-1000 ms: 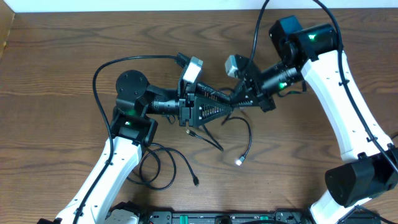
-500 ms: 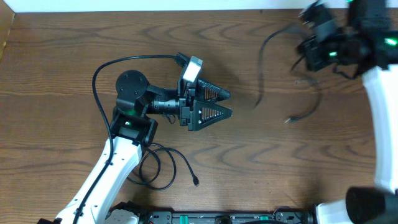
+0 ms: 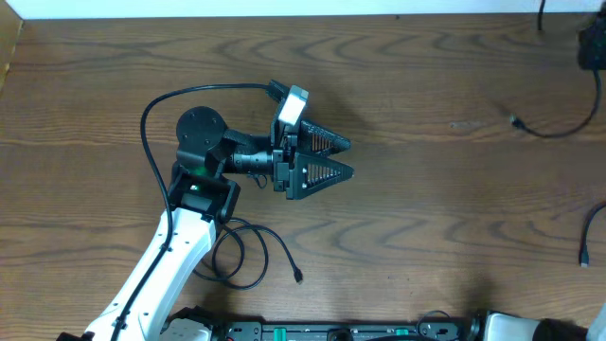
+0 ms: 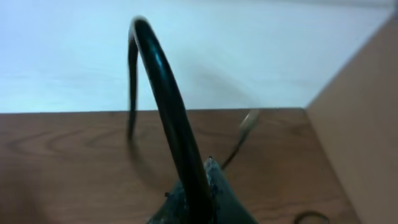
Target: Untangle cables
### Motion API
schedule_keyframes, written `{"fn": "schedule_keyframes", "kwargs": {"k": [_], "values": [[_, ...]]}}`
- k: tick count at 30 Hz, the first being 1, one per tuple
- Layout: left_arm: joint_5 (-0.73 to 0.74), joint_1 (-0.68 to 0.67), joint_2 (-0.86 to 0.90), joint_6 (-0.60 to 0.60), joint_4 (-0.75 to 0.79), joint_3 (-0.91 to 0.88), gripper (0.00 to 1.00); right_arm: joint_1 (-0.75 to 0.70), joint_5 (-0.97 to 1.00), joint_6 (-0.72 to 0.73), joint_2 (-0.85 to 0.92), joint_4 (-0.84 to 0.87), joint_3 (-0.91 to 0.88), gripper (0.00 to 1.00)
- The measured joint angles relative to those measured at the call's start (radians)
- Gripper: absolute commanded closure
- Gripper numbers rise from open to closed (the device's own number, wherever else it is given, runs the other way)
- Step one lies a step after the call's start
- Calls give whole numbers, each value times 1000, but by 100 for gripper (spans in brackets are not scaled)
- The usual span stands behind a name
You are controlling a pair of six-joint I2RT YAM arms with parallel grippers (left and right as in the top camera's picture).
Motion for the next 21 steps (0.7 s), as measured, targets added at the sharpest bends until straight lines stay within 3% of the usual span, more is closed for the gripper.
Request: {"fn": "schedule_keyframes", "kwargs": {"k": [12, 21], "values": [[0, 0, 0, 0, 0, 0, 6, -179, 10, 108, 107, 109, 0, 99], [0, 0, 0, 0, 0, 0, 6, -203, 29, 133, 188, 286, -1, 99]]}}
